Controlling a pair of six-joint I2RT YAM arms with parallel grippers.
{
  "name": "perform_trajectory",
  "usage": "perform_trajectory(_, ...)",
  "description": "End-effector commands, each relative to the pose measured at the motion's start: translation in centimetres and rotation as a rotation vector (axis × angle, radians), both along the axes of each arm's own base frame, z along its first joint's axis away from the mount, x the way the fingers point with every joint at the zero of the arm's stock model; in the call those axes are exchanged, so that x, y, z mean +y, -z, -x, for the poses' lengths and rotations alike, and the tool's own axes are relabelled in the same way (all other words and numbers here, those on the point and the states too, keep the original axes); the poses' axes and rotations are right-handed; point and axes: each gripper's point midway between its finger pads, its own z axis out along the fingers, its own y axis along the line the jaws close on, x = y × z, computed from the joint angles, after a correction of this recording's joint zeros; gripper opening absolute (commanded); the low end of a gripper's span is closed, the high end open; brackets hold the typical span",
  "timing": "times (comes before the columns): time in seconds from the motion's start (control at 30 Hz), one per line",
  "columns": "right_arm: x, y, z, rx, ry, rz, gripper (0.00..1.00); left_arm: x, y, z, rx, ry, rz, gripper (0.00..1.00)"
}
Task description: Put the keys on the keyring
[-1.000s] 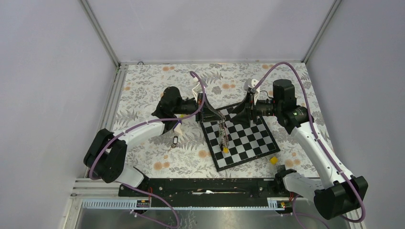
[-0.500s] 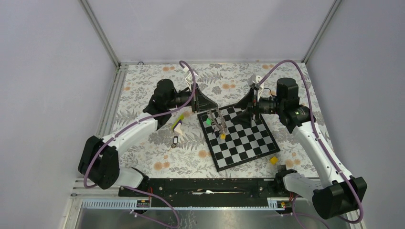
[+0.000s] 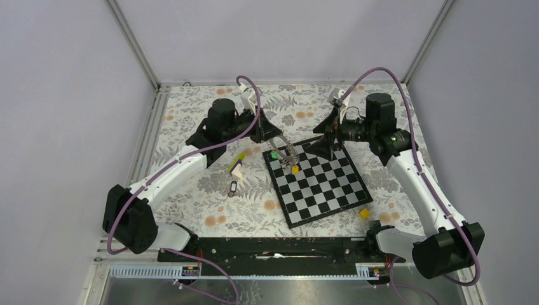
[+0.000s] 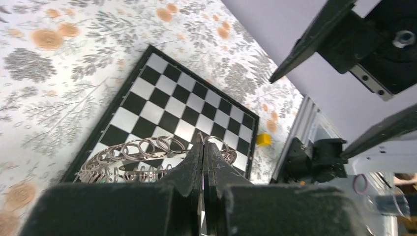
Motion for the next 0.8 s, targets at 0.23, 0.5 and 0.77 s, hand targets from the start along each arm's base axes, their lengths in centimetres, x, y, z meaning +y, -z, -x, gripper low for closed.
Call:
perform_trajectory(0.23, 0.0, -1.0, -2.0, 0.004, 0.059, -0.007, 1.0, 2.6, -4.7, -2.8, -0.182, -0.19, -0.057, 0.0)
perform_trajectory(0.5, 0.2, -0.6, -1.8, 0.048, 0.038, -0.021, 1.0, 2.8, -4.9, -3.0, -0.206, -0.196, -0.072, 0.0)
perform_trajectory(0.77, 0.6, 0.2, -1.5, 0.076, 0.006, -0.041, 0.99, 2.4, -5.0, -2.7, -0.225, -0.158, -0.071, 0.0)
